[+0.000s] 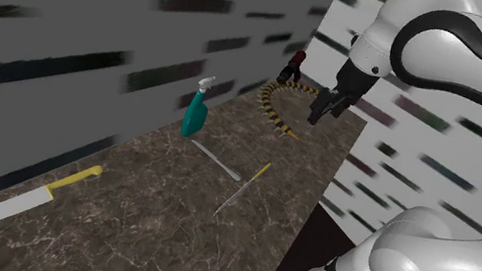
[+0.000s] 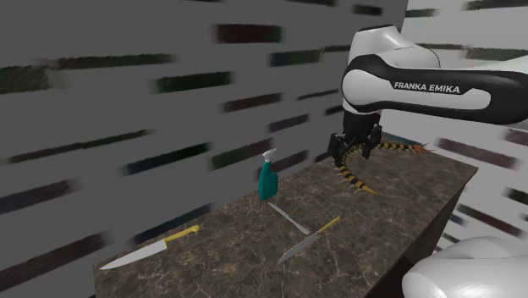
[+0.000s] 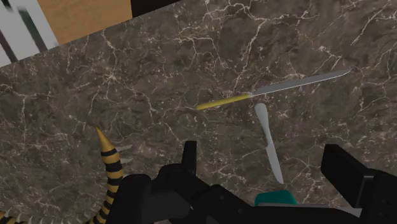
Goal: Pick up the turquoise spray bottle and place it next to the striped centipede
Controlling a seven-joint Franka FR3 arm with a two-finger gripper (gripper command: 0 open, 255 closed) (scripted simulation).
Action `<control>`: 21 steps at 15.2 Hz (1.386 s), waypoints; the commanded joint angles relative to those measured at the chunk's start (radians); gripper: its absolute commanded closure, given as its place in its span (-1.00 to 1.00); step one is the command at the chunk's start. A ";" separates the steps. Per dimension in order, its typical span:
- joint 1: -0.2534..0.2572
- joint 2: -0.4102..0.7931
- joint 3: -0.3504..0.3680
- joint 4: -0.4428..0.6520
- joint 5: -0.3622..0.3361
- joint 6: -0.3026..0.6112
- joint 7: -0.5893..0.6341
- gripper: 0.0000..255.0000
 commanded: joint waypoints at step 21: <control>-0.115 0.815 0.337 0.549 -0.061 0.155 0.890 -1.00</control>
